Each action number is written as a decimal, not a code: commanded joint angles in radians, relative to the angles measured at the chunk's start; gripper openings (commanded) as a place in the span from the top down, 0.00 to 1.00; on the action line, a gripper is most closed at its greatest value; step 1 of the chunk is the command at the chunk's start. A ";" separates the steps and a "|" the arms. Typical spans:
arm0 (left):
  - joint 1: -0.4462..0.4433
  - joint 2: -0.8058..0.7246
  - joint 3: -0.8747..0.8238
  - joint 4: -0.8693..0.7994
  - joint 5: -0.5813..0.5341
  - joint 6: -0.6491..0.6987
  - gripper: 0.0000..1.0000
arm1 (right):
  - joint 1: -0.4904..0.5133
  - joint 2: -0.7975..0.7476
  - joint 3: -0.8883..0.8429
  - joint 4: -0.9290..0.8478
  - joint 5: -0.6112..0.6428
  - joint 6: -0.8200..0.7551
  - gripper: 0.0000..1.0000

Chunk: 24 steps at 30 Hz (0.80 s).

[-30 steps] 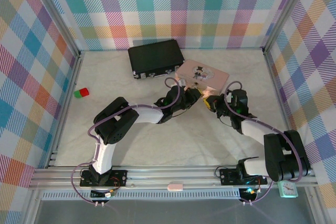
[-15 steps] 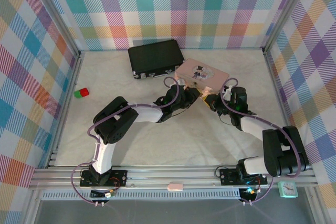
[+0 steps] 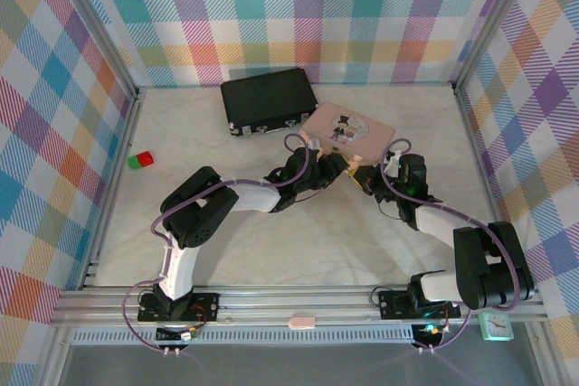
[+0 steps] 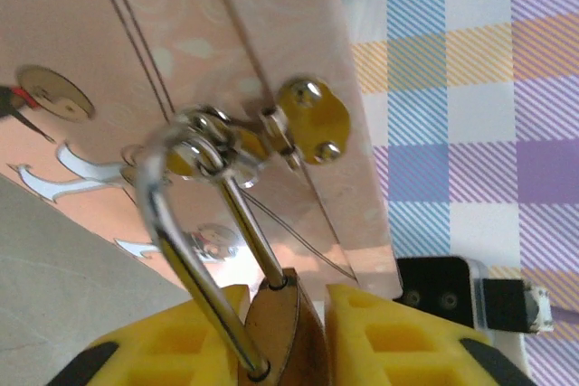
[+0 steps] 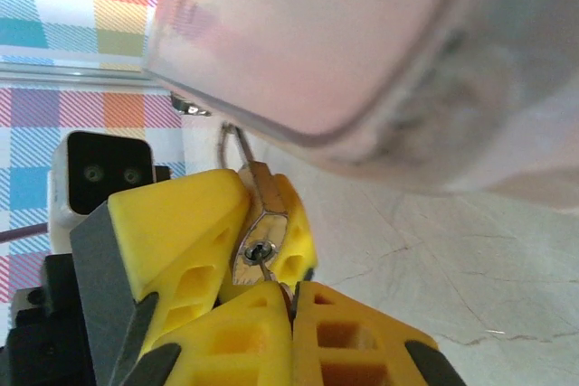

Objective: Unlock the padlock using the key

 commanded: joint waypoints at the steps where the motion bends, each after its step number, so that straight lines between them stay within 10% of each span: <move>1: -0.009 -0.016 0.008 0.081 0.045 0.029 0.66 | 0.006 0.000 -0.017 0.069 -0.042 0.006 1.00; 15: 0.020 0.008 -0.001 0.060 0.014 0.019 0.59 | 0.009 0.009 -0.053 0.087 -0.041 0.019 1.00; 24: 0.022 0.022 -0.003 0.069 0.003 0.008 0.96 | 0.027 0.000 -0.068 0.094 0.013 0.014 1.00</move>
